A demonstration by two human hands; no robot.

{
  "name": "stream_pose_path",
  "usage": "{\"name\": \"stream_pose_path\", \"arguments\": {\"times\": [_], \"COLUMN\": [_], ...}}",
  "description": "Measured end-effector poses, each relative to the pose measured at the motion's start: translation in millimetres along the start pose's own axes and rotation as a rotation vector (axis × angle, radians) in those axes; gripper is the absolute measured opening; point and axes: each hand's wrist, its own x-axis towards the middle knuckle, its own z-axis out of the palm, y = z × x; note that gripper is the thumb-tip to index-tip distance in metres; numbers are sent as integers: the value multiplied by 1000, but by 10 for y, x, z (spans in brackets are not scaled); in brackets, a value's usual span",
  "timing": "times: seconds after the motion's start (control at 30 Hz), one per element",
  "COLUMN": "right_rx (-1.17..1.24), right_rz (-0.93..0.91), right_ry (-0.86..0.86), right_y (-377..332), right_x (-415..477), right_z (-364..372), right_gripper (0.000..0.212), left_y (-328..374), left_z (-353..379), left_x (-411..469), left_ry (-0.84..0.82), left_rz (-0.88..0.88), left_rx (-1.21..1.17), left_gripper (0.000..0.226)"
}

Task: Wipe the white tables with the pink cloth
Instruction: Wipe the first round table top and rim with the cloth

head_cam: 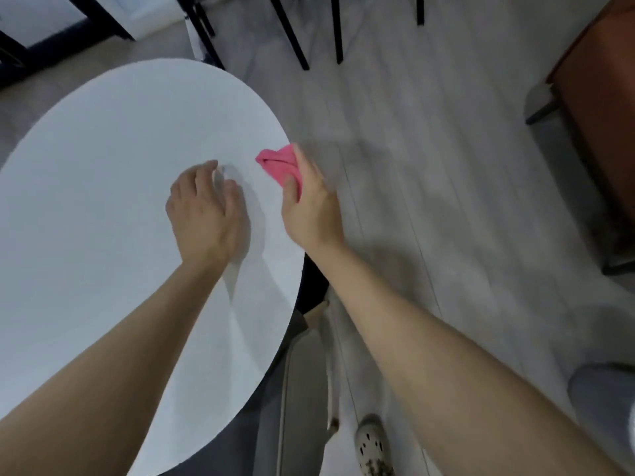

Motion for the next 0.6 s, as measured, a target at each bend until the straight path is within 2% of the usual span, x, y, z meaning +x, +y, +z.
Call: {"name": "stream_pose_path", "arguments": {"times": [0.07, 0.2, 0.27, 0.33, 0.47, 0.53, 0.6], "right_rx": [20, 33, 58, 47, -84, -80, -4], "right_rz": [-39, 18, 9, -31, -32, -30, -43], "right_ry": [-1, -59, -124, -138, -258, -239, -146], "right_y": [46, 65, 51, -33, -164, -170, -141], "right_x": [-305, -904, -554, 172, 1366, 1276, 792], "right_z": [-4, -141, -155, -79, 153, 158, 12], "right_gripper": [56, 59, 54, 41, 47, 48, 47], "left_y": [92, 135, 113, 111, 134, 127, 121], "left_z": [157, 319, 317, 308, 310, 305, 299], "left_x": [221, 216, 220, 230, 203, 208, 212], "left_ry": [0, 84, 89, 89, 98, 92, 75], "left_rz": [-18, -31, -33, -33, -27, -25, -29], "left_rx": [51, 111, 142, 146, 134, 130, 139], "left_gripper": [56, 49, 49, 48, 48, 49, 51]}}
